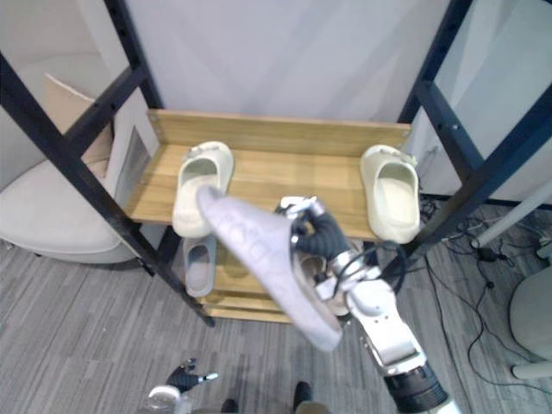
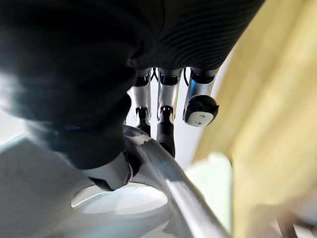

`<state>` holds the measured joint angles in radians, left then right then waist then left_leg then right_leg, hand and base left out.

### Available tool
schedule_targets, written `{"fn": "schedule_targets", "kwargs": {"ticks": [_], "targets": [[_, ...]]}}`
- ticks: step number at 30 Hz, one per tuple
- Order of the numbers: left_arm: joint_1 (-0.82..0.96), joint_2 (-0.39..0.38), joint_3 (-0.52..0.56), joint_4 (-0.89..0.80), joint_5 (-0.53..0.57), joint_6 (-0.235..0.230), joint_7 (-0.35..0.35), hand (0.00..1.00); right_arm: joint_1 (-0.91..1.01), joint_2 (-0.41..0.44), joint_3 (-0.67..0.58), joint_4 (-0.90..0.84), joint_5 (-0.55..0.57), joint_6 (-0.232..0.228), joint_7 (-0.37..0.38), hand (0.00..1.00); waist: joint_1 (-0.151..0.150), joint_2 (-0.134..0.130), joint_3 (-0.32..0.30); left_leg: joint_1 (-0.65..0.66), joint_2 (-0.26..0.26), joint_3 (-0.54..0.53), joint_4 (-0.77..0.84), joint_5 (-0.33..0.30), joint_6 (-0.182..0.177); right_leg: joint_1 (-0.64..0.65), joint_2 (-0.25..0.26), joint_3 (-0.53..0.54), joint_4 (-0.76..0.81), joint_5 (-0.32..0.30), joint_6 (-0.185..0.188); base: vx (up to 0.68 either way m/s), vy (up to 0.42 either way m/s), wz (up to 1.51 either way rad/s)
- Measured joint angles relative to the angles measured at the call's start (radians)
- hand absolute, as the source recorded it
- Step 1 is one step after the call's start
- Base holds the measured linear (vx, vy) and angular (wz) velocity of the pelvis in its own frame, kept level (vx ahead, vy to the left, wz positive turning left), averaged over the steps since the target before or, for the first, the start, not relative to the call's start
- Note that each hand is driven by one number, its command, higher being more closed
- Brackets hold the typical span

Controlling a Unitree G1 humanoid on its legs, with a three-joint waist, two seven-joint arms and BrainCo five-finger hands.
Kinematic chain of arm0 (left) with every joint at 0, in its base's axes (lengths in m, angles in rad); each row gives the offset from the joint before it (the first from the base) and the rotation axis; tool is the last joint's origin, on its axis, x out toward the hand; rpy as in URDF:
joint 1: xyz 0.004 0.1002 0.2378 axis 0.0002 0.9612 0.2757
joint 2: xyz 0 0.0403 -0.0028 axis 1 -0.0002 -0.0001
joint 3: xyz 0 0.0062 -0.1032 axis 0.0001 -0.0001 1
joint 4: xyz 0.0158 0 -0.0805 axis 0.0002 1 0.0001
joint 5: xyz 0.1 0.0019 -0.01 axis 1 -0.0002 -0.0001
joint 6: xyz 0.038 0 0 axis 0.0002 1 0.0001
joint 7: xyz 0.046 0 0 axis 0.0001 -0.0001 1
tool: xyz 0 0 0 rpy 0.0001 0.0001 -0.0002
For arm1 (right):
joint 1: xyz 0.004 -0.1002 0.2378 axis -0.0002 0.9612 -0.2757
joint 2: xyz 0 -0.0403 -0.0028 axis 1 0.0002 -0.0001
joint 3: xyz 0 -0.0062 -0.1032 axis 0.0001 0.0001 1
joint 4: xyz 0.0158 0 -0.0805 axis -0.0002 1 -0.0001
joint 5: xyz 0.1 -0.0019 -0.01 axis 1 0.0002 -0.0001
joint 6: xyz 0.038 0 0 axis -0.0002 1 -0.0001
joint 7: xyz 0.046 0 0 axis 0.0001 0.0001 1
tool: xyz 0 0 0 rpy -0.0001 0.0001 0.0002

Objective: Organize the slippers on the shoe rack

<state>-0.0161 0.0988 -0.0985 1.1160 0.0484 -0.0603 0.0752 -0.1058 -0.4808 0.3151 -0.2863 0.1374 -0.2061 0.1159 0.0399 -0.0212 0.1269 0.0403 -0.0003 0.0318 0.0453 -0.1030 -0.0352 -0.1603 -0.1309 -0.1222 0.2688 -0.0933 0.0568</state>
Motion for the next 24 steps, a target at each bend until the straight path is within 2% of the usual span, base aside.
{"fn": "schedule_targets", "kwargs": {"ticks": [1,2,3,5,6,8,13,17,18,21,24], "targets": [[-0.007,0.003,0.001,0.002,0.000,0.000,0.000,0.00,0.000,-0.007,0.012,0.000,0.000,0.000,0.002,1.00,0.000,-0.007,0.007,-0.015,-0.009,-0.001,0.024,-0.008,0.002,-0.023,-0.013,0.003,0.043,-0.018,0.001,-0.12,-0.029,0.30],[-0.030,0.008,0.002,0.004,-0.002,0.000,0.002,0.00,-0.004,-0.028,0.042,0.000,-0.003,-0.004,0.004,1.00,0.002,-0.021,0.035,-0.082,-0.030,-0.008,0.127,-0.046,0.001,-0.084,-0.045,0.006,0.147,-0.065,0.000,-0.12,-0.039,0.24],[-0.036,0.008,0.003,0.004,-0.003,0.000,0.002,0.00,-0.005,-0.034,0.048,0.000,-0.003,-0.005,0.004,1.00,0.002,-0.022,0.042,-0.098,-0.033,-0.010,0.156,-0.057,0.001,-0.094,-0.049,0.007,0.166,-0.072,-0.002,-0.18,-0.065,0.36],[-0.090,0.004,0.003,0.002,-0.012,-0.003,0.006,0.00,-0.022,-0.089,0.089,0.006,-0.014,-0.007,0.004,1.00,0.008,-0.007,0.100,-0.245,-0.032,-0.021,0.376,-0.145,-0.004,-0.185,-0.065,-0.002,0.297,-0.127,-0.010,-0.23,-0.073,0.29],[-0.095,0.004,0.004,0.001,-0.012,-0.003,0.006,0.00,-0.027,-0.095,0.094,0.008,-0.018,-0.007,0.004,1.00,0.008,-0.006,0.107,-0.260,-0.031,-0.022,0.397,-0.152,-0.006,-0.197,-0.066,-0.004,0.311,-0.132,-0.011,-0.25,-0.074,0.26],[-0.138,0.005,0.005,-0.006,-0.015,-0.004,0.009,0.00,-0.052,-0.141,0.113,0.038,-0.019,-0.007,0.003,1.00,0.008,-0.006,0.148,-0.371,-0.022,-0.041,0.541,-0.214,-0.011,-0.276,-0.075,-0.026,0.412,-0.186,-0.015,-0.19,-0.058,0.31],[-0.197,0.009,0.043,-0.013,-0.037,-0.014,0.011,0.00,-0.090,-0.209,0.130,0.046,-0.020,-0.006,0.002,1.00,0.006,-0.015,0.201,-0.518,-0.008,-0.046,0.694,-0.256,-0.024,-0.405,-0.093,-0.037,0.552,-0.230,-0.027,-0.09,-0.052,0.18],[-0.255,0.015,0.047,-0.055,-0.056,-0.018,0.015,0.00,-0.180,-0.251,0.123,0.114,-0.022,0.007,-0.019,1.00,-0.010,-0.009,0.246,-0.688,-0.009,-0.052,0.891,-0.305,-0.030,-0.540,-0.132,-0.058,0.731,-0.292,-0.048,-0.07,-0.012,0.39],[-0.275,0.016,0.077,-0.078,-0.062,-0.021,0.015,0.00,-0.220,-0.258,0.118,0.138,-0.032,0.009,-0.032,1.00,-0.010,-0.003,0.271,-0.741,-0.003,-0.055,0.951,-0.310,-0.023,-0.578,-0.137,-0.070,0.778,-0.310,-0.055,-0.05,0.000,0.39],[-0.325,0.032,0.124,-0.109,-0.092,-0.022,0.035,0.00,-0.312,-0.258,0.107,0.197,-0.061,0.020,-0.084,1.00,-0.006,-0.003,0.323,-0.832,0.008,-0.048,1.044,-0.318,-0.015,-0.648,-0.155,-0.082,0.868,-0.339,-0.069,-0.08,-0.014,0.34],[-0.337,0.040,0.189,-0.146,-0.098,-0.022,0.051,0.00,-0.368,-0.229,0.070,0.232,-0.062,0.023,-0.129,1.00,-0.002,-0.005,0.337,-0.913,0.023,-0.042,1.120,-0.344,-0.016,-0.728,-0.165,-0.080,0.950,-0.369,-0.081,-0.12,-0.043,0.14]]}}
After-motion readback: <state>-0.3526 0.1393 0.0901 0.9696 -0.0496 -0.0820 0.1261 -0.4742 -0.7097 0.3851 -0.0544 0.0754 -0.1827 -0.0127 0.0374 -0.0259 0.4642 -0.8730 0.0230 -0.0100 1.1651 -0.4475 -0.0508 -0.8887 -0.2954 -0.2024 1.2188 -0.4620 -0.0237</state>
